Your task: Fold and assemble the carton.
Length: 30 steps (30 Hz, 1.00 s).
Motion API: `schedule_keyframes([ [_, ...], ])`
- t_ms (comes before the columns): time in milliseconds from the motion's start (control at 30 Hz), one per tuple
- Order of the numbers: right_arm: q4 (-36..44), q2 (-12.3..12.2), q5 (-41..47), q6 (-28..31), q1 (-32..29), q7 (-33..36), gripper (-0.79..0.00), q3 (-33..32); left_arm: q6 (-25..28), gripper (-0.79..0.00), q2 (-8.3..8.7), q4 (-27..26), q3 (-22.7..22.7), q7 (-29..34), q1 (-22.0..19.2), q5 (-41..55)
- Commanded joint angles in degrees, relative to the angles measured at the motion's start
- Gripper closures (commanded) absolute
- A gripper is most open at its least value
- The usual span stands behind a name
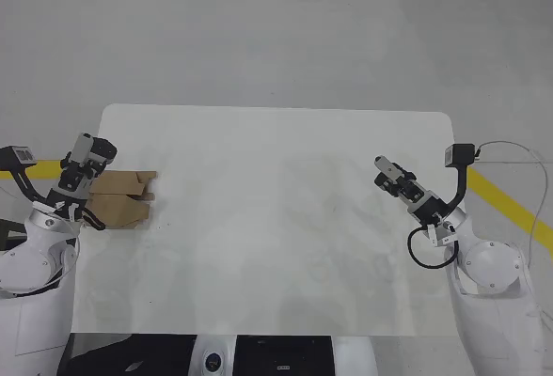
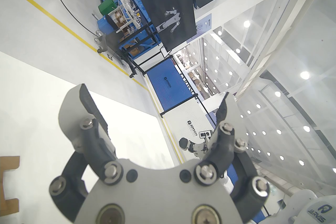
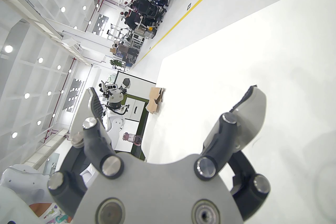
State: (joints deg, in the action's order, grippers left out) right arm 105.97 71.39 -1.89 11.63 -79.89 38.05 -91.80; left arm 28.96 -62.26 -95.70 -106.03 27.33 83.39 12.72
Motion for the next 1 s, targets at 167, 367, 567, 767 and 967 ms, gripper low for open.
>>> schedule_keyframes([
  [167,0.0,0.0,0.0,0.0,0.0,0.0,-0.784,0.0,0.0,-0.785,0.0,0.0,0.0,0.0,0.0,0.0],
  [367,0.0,0.0,0.0,0.0,0.0,0.0,-0.784,0.0,0.0,-0.785,0.0,0.0,0.0,0.0,0.0,0.0],
  [567,0.0,0.0,0.0,0.0,0.0,0.0,-0.785,0.0,-3.7,-0.785,-0.03,0.3,-0.6,-2.2,0.4,-0.8],
  [767,0.0,0.0,0.0,0.0,0.0,0.0,-0.785,0.0,-9.5,-0.785,0.22,-0.5,-3.9,-2.4,1.2,1.0],
  [967,0.0,0.0,0.0,0.0,0.0,0.0,-0.785,0.0,-11.9,-0.785,0.59,-0.1,-9.1,3.7,5.8,6.4],
])
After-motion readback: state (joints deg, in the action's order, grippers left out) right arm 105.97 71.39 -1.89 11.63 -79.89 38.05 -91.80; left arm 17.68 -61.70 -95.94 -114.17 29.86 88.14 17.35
